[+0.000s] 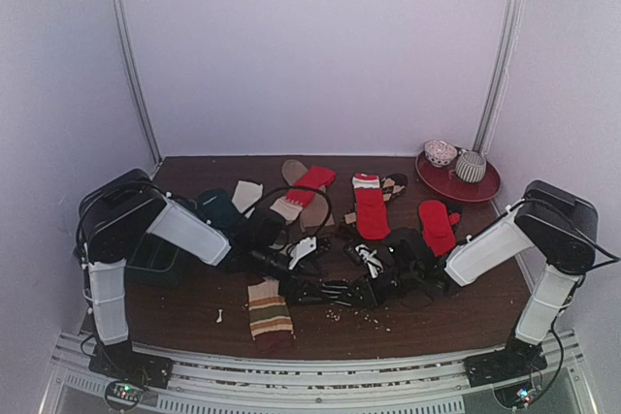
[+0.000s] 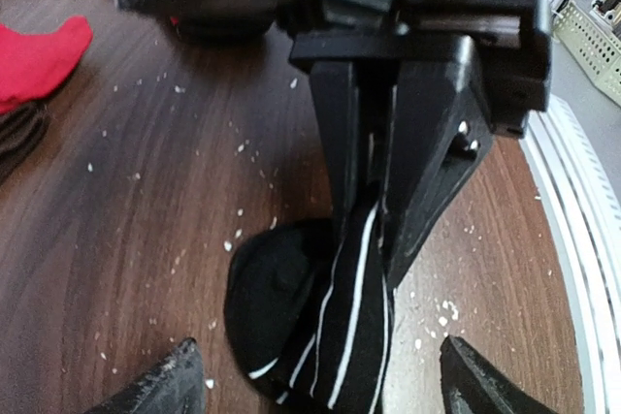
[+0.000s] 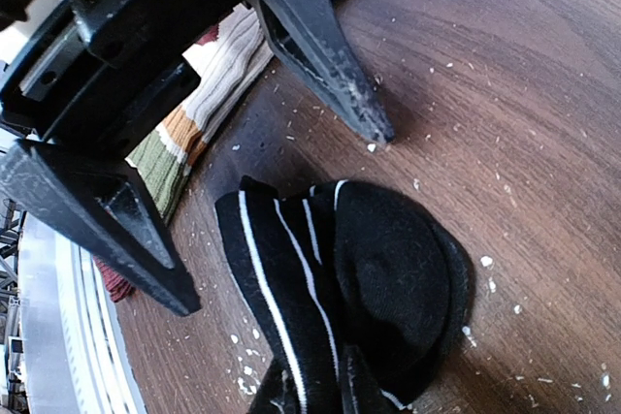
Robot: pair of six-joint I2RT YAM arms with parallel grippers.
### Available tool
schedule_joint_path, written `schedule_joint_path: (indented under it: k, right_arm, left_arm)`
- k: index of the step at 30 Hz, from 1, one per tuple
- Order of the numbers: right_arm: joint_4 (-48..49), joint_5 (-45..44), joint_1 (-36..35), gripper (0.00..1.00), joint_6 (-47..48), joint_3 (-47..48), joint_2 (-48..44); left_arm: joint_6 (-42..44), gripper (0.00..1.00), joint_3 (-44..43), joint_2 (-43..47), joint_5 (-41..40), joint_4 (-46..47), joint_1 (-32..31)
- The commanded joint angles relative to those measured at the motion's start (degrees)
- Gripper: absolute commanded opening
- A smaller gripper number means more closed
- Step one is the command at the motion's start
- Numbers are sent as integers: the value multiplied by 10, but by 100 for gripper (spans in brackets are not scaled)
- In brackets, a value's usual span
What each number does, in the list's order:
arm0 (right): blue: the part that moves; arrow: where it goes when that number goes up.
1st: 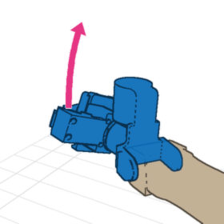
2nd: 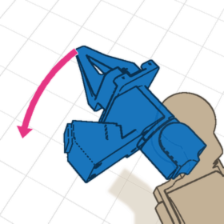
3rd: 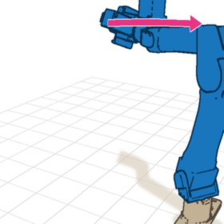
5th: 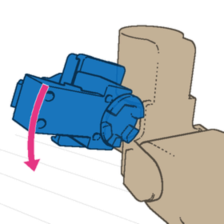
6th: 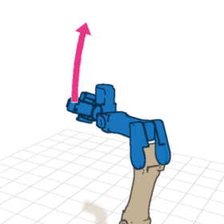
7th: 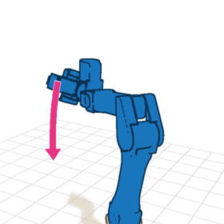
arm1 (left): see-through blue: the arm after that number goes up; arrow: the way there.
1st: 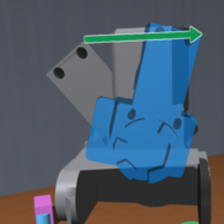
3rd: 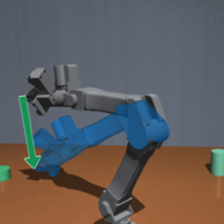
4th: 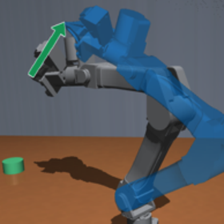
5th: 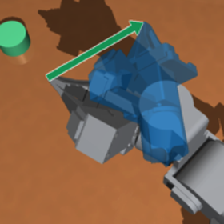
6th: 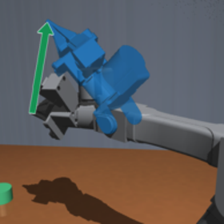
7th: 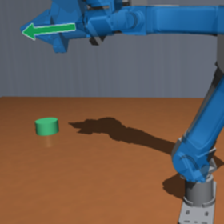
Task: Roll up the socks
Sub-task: Pick up a pair of socks from the center of the board.
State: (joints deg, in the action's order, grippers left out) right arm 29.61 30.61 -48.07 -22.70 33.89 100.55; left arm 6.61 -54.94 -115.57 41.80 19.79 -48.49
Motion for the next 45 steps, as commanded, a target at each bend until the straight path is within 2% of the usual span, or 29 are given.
schedule_joint_path:
  k: [1, 13, 23, 36, 38, 41, 45]
  right_arm:
    - [-148, -39, -2, 0, 7, -25, 39]
    - [-148, -47, -1, 0, 12, -23, 43]
    - [-147, -50, -2, 0, 14, -22, 52]
    - [-146, -54, -1, 0, 13, -24, 54]
    - [-146, -55, -1, 0, 13, -23, 55]
    - [-149, -58, -2, 0, 13, -22, 56]
    - [-147, -62, -1, 1, 10, -20, 51]
  left_arm:
    - [14, 82, -25, -13, -21, -36, -7]
    - [14, 81, -74, -41, -28, -84, -18]
    - [-1, 67, -61, -51, -7, -52, -22]
    - [-2, 31, -52, -62, 5, -58, -22]
    - [-4, 23, -52, -62, 5, -57, -22]
    - [-6, 0, -54, -63, 4, -56, -22]
    - [-6, 0, -54, -64, -2, -57, -22]
